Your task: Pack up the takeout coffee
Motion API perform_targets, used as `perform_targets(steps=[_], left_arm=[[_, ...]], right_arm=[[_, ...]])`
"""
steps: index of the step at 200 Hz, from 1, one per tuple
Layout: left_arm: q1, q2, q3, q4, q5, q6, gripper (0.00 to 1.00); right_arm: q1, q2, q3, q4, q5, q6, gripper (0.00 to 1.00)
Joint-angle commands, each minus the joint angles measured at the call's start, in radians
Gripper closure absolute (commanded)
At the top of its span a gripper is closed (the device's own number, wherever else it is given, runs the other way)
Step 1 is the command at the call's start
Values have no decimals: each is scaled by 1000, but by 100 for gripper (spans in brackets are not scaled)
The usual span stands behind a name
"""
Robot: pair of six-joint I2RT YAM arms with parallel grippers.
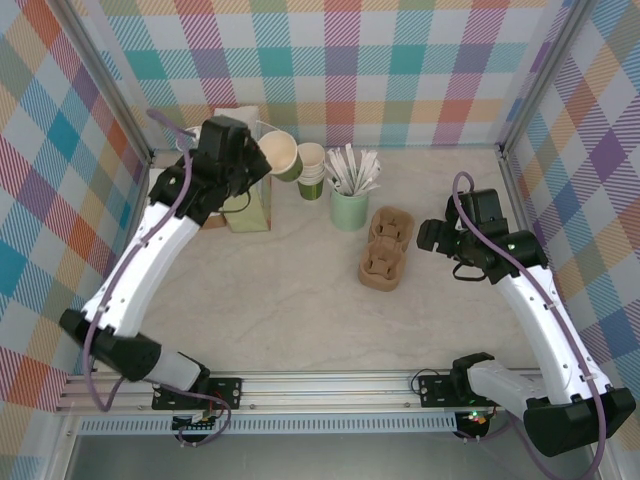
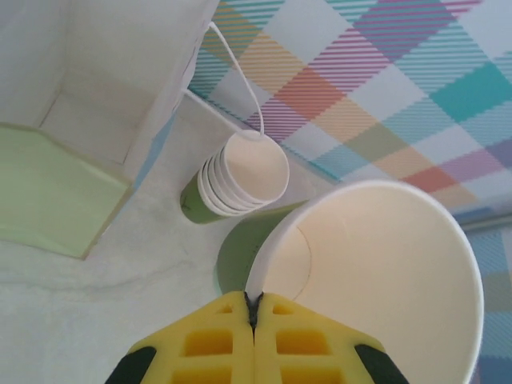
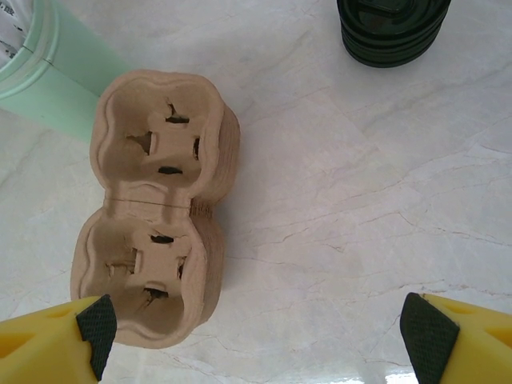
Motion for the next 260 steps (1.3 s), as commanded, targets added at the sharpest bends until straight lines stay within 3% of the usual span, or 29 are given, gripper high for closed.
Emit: perform_targets(steps=[1, 52, 100, 260], left_arm=[[11, -122, -120, 30, 78, 135, 100], [-25, -285, -425, 67, 217, 175, 100], [-109, -275, -589, 167, 210, 179, 100], [-242, 4, -671, 268, 167, 188, 100]], right_arm=[[4, -2, 36, -31, -5, -6, 7], [4, -1, 36, -55, 11, -7, 7], [4, -3, 23, -74, 8, 7, 7], [4, 26, -12, -83, 2, 15, 6]])
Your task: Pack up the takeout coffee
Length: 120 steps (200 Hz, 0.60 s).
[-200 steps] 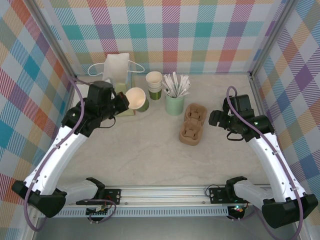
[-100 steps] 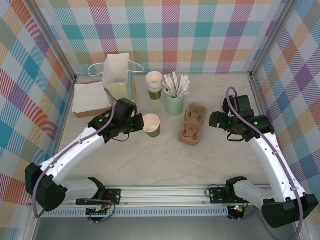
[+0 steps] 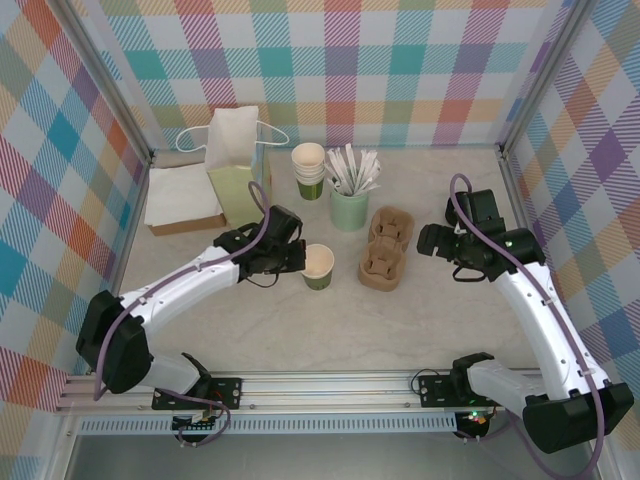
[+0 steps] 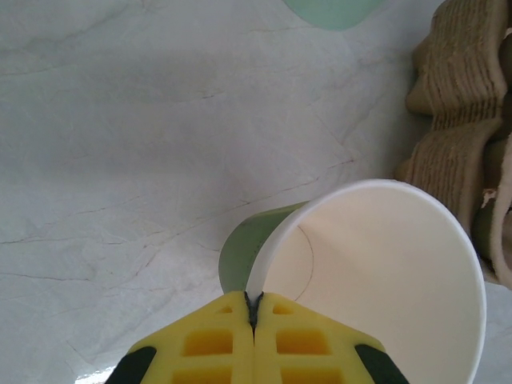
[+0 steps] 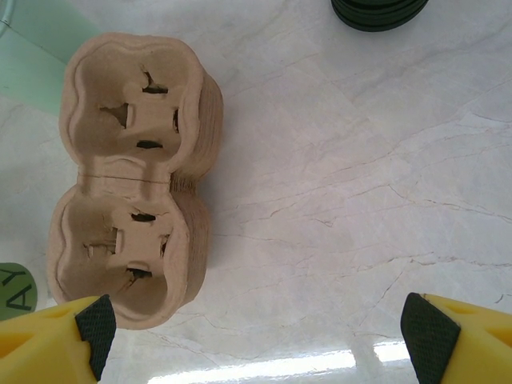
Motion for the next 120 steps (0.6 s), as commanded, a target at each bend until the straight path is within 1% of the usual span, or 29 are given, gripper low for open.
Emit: perform_targets(steps=[1, 19, 51, 88, 120], left_arm=[[-18, 24, -12, 21, -12, 12, 100], [-18, 39, -18, 29, -11, 9, 99], [-18, 62, -25, 35, -7, 9, 94], [-19, 48, -24, 31, -12, 8, 80], [-18, 4, -4, -12, -56, 18, 63]], right_arm=[[4, 6, -11, -27, 1, 3, 6], [4, 11, -11, -31, 4, 0, 6], [4, 19, -11, -36, 10, -5, 6], [4, 26, -6, -40, 14, -15, 6], [4, 38, 4, -48, 22, -36, 5]])
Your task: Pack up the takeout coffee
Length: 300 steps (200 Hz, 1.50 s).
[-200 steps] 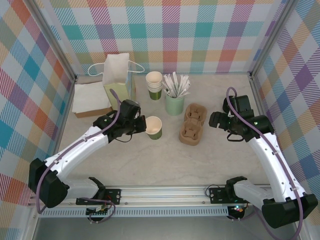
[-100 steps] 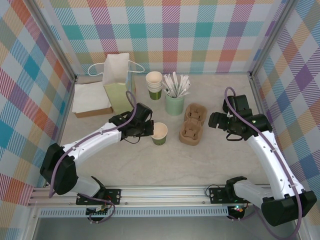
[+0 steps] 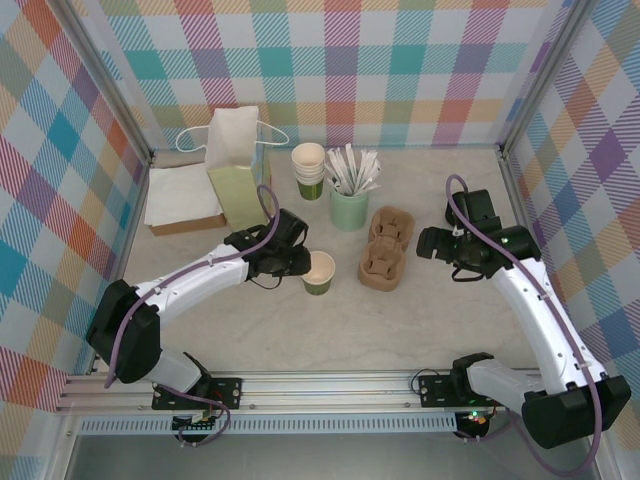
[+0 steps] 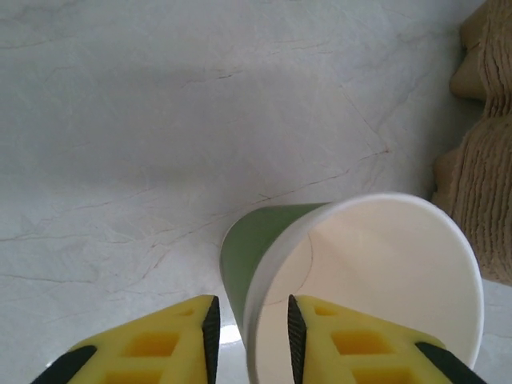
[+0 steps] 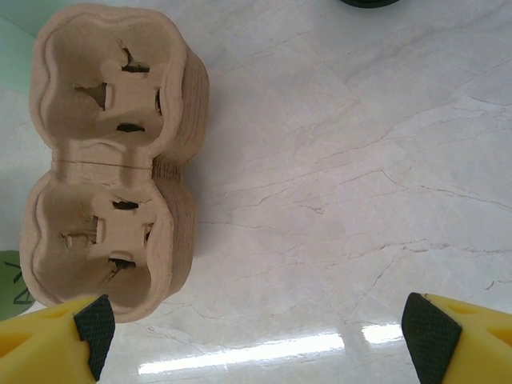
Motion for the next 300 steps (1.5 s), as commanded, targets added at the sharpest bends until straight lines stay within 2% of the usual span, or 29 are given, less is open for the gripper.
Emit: perform_targets(steps=[1, 61, 97, 144, 203, 232, 300], left_arm=[[-16, -55, 12, -29, -42, 18, 63], [-16, -192, 66, -101, -143, 43, 28], [-5, -274, 80, -111, -190, 61, 16], [5, -350, 67, -105, -225, 93, 8], [12, -385, 44, -99, -228, 124, 7], [11, -398, 39, -92, -234, 149, 6], [13, -419, 30, -99, -253, 176, 3]], right_arm=[[4, 12, 11, -26, 19, -28, 5], [-14, 62, 37, -35, 59, -107, 5], [-97, 92, 31, 27, 41, -162, 6], [-266, 200, 40, 180, -25, -204, 13], [-411, 447, 185, 296, -42, -214, 37], [-443, 579, 277, 291, -41, -227, 43], [-471, 821, 467, 246, -74, -270, 50]])
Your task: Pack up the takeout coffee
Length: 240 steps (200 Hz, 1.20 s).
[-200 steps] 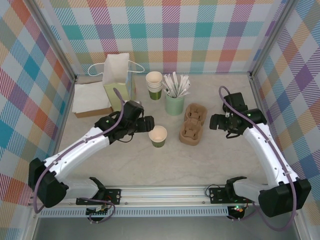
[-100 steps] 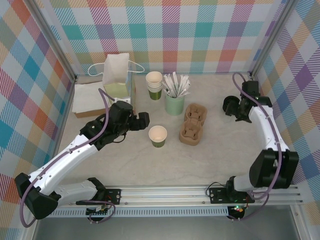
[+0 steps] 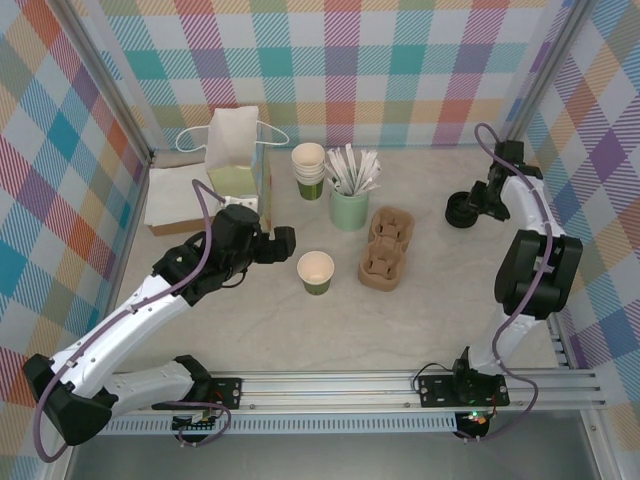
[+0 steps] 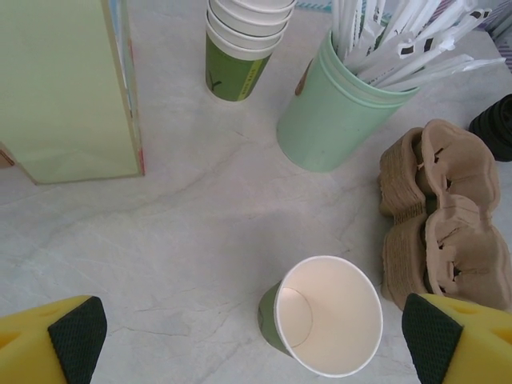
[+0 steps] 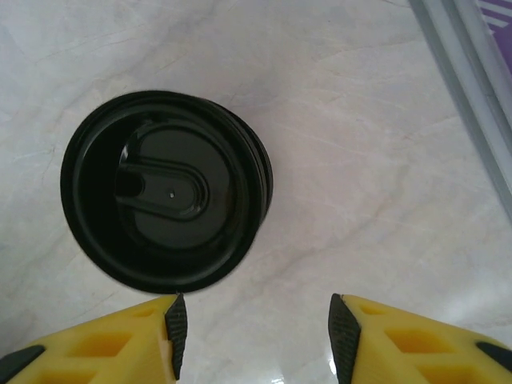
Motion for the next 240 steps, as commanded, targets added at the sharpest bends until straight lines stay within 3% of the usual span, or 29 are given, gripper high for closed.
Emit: perform_targets(steps=[1, 111, 240], left_arm=[[9, -13, -11, -11, -24, 23, 3], [11, 21, 4, -22, -36, 29, 2], [11, 47, 15, -23, -31, 30, 2]], right_arm=[[-8, 56, 80, -30, -31, -32, 50], [-15, 267, 273, -120, -12, -39, 54], [-16, 295, 293, -143, -29, -50, 70]])
